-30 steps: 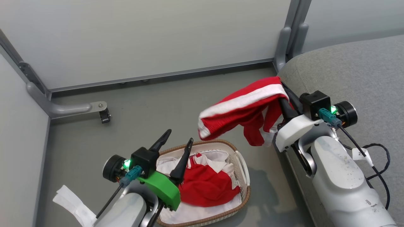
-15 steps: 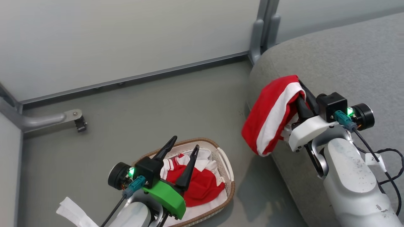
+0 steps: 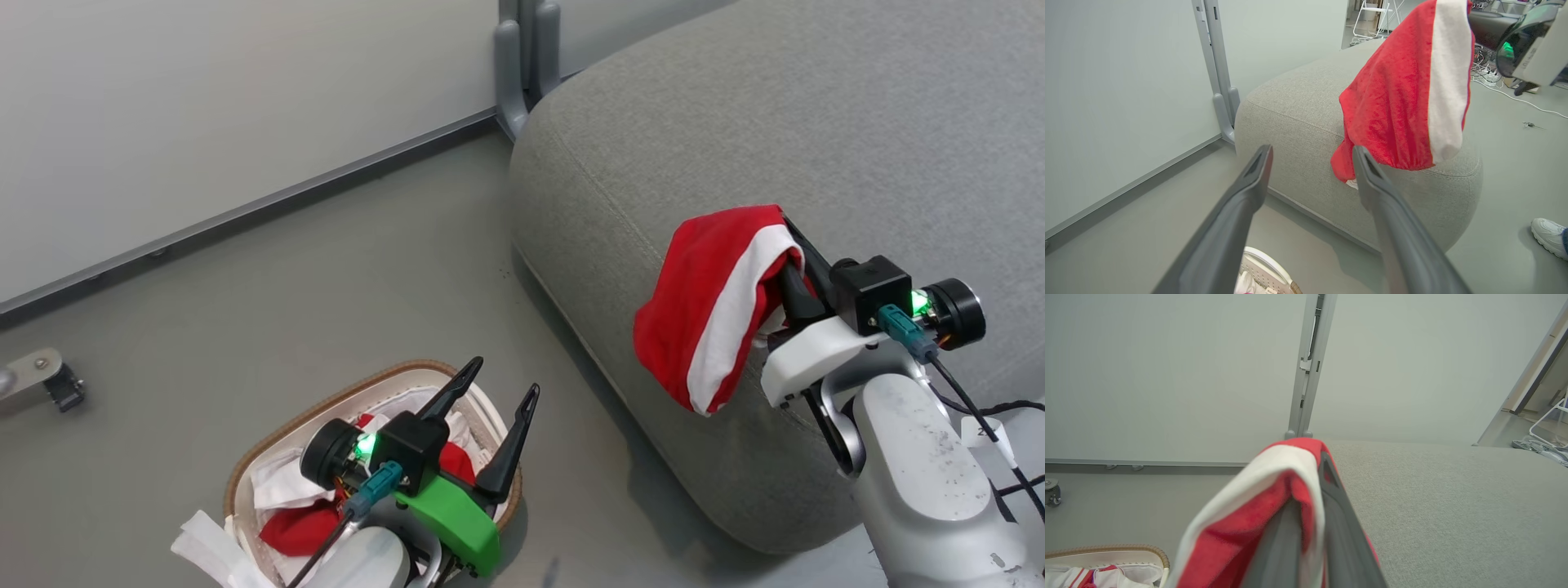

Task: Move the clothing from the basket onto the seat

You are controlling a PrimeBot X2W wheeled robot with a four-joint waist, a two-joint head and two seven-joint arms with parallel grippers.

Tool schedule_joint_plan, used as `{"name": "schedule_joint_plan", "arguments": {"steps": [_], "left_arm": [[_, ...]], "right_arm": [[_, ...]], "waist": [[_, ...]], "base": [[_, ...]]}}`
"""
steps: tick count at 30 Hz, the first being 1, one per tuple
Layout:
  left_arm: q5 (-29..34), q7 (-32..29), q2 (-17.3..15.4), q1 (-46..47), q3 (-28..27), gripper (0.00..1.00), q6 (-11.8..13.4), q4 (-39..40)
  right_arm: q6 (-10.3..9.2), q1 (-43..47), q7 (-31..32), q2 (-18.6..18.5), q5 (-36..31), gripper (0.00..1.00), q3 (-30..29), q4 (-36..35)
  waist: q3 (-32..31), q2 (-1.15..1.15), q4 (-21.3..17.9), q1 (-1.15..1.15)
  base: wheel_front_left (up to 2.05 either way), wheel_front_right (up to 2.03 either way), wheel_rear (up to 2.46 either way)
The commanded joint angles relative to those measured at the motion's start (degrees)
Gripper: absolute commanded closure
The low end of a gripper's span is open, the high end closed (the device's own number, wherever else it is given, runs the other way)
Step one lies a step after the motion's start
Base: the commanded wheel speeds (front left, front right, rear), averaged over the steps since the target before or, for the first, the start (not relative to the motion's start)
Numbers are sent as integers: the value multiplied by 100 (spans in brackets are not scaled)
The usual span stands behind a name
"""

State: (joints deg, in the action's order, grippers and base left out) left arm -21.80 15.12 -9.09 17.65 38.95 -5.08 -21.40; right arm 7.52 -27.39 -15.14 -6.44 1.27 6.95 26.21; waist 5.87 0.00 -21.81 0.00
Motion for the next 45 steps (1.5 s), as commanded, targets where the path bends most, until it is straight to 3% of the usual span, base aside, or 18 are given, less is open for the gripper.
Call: {"name": "schedule_joint_plan", "arguments": {"steps": [1, 8, 17, 30, 36, 40, 45], "left_arm": [[29, 4, 15, 9, -4, 0, -37, -23], [184, 4, 79, 81, 46, 0, -88, -48], [332, 4, 104, 280, 87, 0, -124, -35], [574, 5, -18, 690, 43, 0, -42, 159], [690, -2, -81, 910, 60, 0, 5, 297], [766, -31, -116, 1076, 96, 0, 17, 436], [808, -138, -173, 1214, 132, 0, 8, 594]], "right_arm": [[-6, 72, -2, -68, -4, 100, -18, -50], [-6, 72, -2, -187, 76, 100, -154, -16], [-7, -645, -3, -618, -25, 100, -286, 302], [-7, -2809, 156, -2191, -257, 100, -762, 766], [-7, -3199, 284, -2765, -467, 100, -1179, 1012], [-7, -3089, 310, -2819, -628, 100, -1505, 1288], [-7, -2868, 233, -2514, -793, 100, -1881, 1700]], "waist": [[162, 0, -331, 0], [277, 0, -324, 0], [673, 0, 254, 0], [1593, 0, 1594, 0], [2131, 0, 1957, 0], [2527, 0, 1995, 0], [2850, 0, 1883, 0]], "base": [[0, 0, 0], [0, 0, 0], [0, 0, 0], [0, 0, 0], [0, 0, 0], [0, 0, 0], [0, 0, 0]]}}
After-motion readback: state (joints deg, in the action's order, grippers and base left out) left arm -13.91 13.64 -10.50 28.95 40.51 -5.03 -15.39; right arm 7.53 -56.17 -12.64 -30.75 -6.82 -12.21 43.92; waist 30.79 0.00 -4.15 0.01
